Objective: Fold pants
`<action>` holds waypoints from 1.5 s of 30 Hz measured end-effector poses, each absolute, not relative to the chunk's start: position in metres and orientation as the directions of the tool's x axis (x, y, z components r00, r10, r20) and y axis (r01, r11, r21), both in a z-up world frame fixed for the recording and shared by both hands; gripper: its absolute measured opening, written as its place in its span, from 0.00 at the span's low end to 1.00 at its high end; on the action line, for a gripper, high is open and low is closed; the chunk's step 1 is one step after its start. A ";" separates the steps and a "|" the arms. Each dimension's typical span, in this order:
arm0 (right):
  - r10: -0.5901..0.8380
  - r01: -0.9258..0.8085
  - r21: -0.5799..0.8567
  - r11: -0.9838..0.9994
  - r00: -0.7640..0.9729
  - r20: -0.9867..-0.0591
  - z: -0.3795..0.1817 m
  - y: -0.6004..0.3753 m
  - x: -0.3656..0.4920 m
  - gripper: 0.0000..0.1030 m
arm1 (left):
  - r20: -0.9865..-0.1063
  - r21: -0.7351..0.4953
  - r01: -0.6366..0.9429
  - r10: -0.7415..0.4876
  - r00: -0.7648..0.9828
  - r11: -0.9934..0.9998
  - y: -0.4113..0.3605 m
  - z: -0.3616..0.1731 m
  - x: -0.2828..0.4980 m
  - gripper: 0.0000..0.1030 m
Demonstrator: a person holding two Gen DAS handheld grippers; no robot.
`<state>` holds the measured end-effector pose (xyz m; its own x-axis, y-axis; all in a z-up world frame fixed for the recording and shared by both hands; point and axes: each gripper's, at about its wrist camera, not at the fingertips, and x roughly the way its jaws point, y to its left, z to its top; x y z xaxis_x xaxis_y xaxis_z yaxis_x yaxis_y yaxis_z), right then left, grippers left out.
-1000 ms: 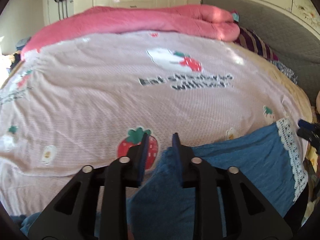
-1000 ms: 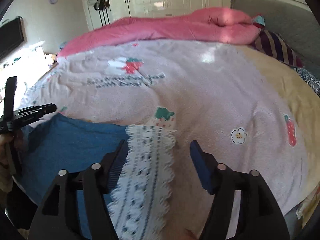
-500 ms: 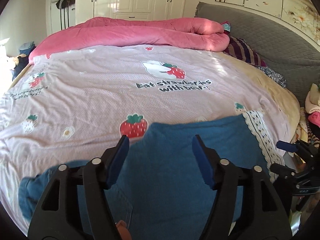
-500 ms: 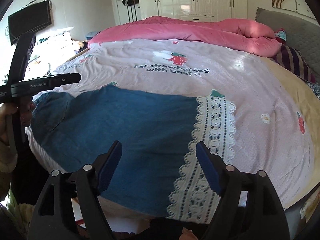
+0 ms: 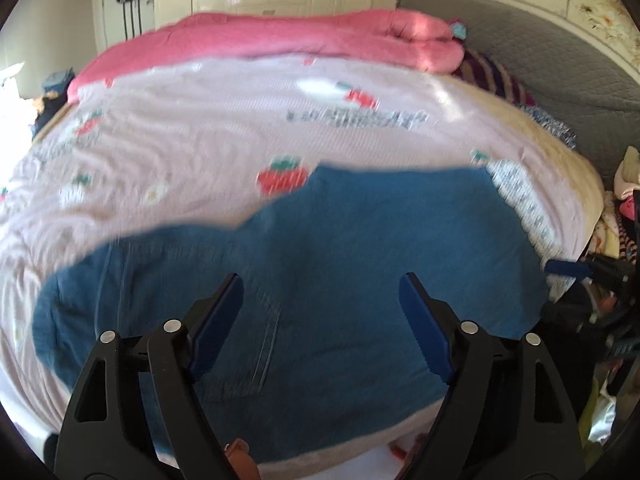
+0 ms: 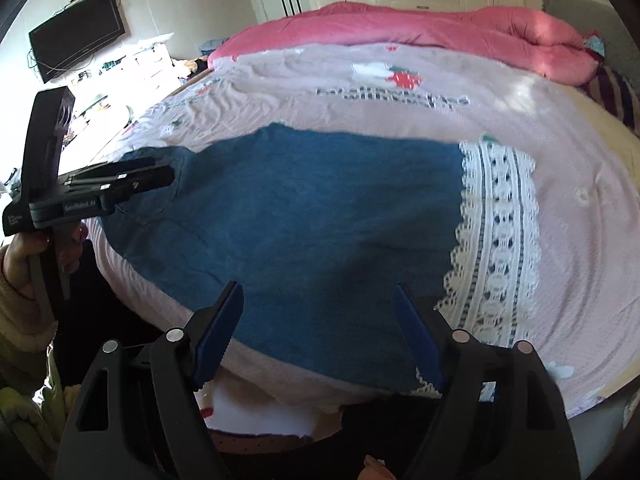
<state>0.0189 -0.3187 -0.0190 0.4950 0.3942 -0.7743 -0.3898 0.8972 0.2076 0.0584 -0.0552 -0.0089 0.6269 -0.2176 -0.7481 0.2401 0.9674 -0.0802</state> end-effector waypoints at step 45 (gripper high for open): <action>0.327 -0.108 0.342 0.933 0.648 -0.688 -0.002 -0.414 -0.008 0.89 | -0.705 -0.025 0.388 -0.291 0.647 0.921 -0.136 0.037 0.058 0.91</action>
